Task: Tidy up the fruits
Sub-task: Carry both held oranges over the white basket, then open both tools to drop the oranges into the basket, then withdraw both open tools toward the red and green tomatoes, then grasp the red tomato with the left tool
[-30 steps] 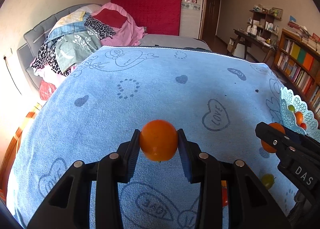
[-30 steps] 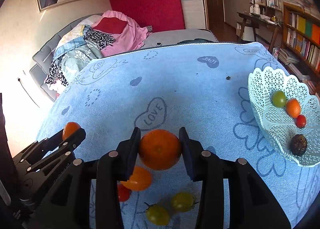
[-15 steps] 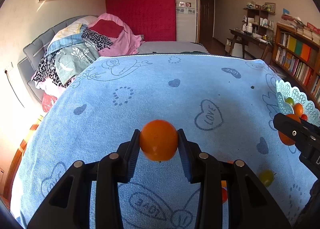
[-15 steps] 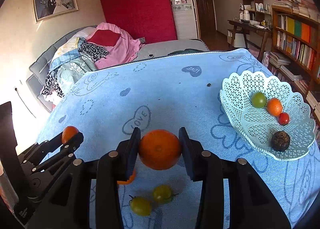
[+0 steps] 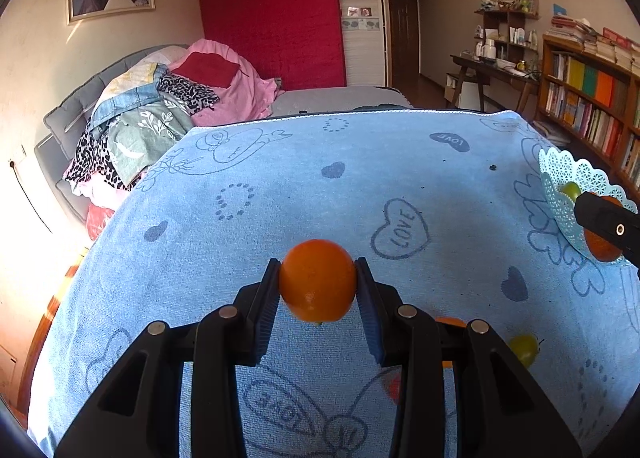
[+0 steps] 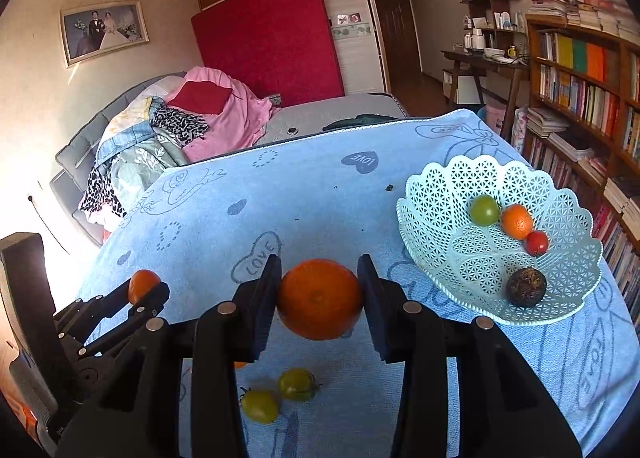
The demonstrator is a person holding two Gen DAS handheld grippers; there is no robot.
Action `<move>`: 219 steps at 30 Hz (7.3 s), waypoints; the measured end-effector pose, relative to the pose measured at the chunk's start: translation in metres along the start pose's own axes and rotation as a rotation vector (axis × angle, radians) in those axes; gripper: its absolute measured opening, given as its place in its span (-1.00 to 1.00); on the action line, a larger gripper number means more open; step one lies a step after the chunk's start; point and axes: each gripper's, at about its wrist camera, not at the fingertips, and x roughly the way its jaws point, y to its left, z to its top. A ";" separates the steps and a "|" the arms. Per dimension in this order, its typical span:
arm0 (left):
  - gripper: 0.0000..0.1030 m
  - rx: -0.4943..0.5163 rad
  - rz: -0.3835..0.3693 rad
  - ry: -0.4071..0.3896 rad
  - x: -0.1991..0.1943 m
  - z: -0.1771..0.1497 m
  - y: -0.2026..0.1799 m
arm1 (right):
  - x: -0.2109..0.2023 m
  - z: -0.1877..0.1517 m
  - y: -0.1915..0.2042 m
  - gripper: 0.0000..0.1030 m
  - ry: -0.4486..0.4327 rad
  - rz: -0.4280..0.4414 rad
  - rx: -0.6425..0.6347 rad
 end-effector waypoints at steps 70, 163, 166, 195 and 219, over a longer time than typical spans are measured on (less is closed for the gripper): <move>-0.26 0.245 -0.398 -0.001 0.015 0.065 -0.220 | -0.024 0.008 -0.184 -0.20 -0.094 -0.187 0.304; 0.57 0.050 -0.006 0.111 -0.015 -0.035 -0.007 | -0.006 -0.031 -0.037 0.08 0.045 0.104 0.040; 0.57 0.052 -0.009 0.123 -0.013 -0.040 -0.007 | -0.003 -0.034 -0.034 0.08 0.055 0.105 0.034; 0.56 0.056 -0.124 0.160 -0.016 -0.058 -0.025 | 0.019 -0.049 -0.023 0.08 0.145 0.130 0.002; -0.30 0.057 -0.263 0.217 -0.010 -0.066 -0.032 | 0.025 -0.057 -0.013 0.08 0.173 0.159 -0.043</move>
